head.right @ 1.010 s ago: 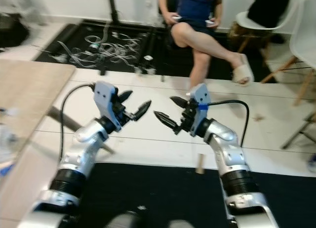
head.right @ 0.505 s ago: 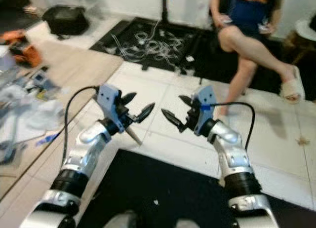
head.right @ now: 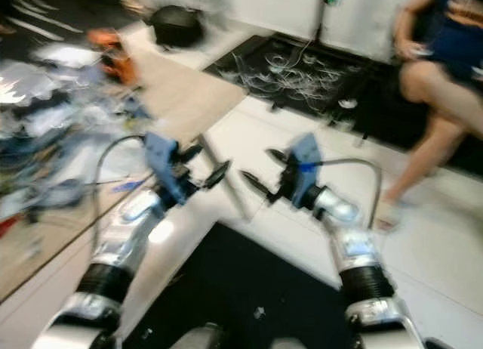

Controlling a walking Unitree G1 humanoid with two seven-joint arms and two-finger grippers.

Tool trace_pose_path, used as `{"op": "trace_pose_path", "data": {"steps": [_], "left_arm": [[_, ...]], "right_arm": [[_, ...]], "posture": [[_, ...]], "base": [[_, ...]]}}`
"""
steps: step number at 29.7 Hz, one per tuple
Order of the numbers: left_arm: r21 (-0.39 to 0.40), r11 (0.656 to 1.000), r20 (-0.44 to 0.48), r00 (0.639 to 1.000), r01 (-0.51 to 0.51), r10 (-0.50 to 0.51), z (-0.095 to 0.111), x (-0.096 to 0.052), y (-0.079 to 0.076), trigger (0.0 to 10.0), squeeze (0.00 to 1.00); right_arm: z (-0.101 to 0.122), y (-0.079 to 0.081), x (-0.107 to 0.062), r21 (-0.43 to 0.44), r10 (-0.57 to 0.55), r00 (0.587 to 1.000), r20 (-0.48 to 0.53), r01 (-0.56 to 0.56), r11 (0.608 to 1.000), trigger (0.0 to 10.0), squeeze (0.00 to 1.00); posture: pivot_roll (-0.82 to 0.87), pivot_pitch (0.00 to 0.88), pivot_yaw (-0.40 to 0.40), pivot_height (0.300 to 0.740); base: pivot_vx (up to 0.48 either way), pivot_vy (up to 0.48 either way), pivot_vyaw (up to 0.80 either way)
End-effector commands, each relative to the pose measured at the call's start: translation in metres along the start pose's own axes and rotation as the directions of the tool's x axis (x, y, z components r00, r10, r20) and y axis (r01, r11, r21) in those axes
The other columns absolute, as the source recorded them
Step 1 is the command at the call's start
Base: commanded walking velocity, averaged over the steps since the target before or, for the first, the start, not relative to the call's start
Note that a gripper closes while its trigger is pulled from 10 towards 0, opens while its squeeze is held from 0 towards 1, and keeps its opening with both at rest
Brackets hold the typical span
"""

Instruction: Picking trash to rubbish bin

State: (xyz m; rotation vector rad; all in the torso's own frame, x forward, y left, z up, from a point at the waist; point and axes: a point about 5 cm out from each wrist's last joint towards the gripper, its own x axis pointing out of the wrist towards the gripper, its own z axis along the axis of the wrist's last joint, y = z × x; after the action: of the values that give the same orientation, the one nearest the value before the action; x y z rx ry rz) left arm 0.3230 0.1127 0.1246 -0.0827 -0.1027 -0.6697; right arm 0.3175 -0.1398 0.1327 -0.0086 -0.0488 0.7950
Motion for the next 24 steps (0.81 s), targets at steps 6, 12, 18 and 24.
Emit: {"op": "trace_pose_path", "data": {"steps": [6, 12, 18, 24], "left_arm": [[-0.005, 1.0, -0.003, 1.0, -0.025, 0.025, -0.004, -0.003, 0.003, 10.0, 0.0], [-0.014, 0.999, 0.009, 0.999, -0.033, 0.034, -0.004, -0.002, 0.003, 10.0, 0.0], [-0.032, 0.994, 0.031, 0.994, -0.105, 0.106, -0.003, -0.004, 0.009, 10.0, 0.0], [-0.015, 0.938, 0.01, 0.938, -0.347, 0.347, -0.007, -0.01, 0.026, 10.0, 0.0]], "right_arm": [[0.0, -0.001, 0.0, 0.018, -0.006, 1.0, 0.013, 0.006, 1.0, 10.0, 0.0], [0.002, -0.007, -0.003, 0.067, -0.05, 0.998, 0.042, 0.047, 0.997, 10.0, 0.0], [0.007, -0.021, -0.005, 0.158, -0.177, 0.979, 0.104, 0.16, 0.974, 10.0, 0.0], [0.005, -0.042, -0.012, 0.25, -0.367, 0.925, 0.102, 0.333, 0.909, 10.0, 0.0]], "posture": [[-0.06, 0.0, -0.042, 0.74], [-0.06, 0.0, -0.048, 0.74], [-0.06, 0.0, -0.055, 0.74], [-0.07, 0.0, -0.066, 0.74]], "base": [[0.0, 0.0, 0.73], [0.0, 0.0, 0.72], [0.0, 0.0, 0.72], [0.0, 0.0, 0.7]]}}
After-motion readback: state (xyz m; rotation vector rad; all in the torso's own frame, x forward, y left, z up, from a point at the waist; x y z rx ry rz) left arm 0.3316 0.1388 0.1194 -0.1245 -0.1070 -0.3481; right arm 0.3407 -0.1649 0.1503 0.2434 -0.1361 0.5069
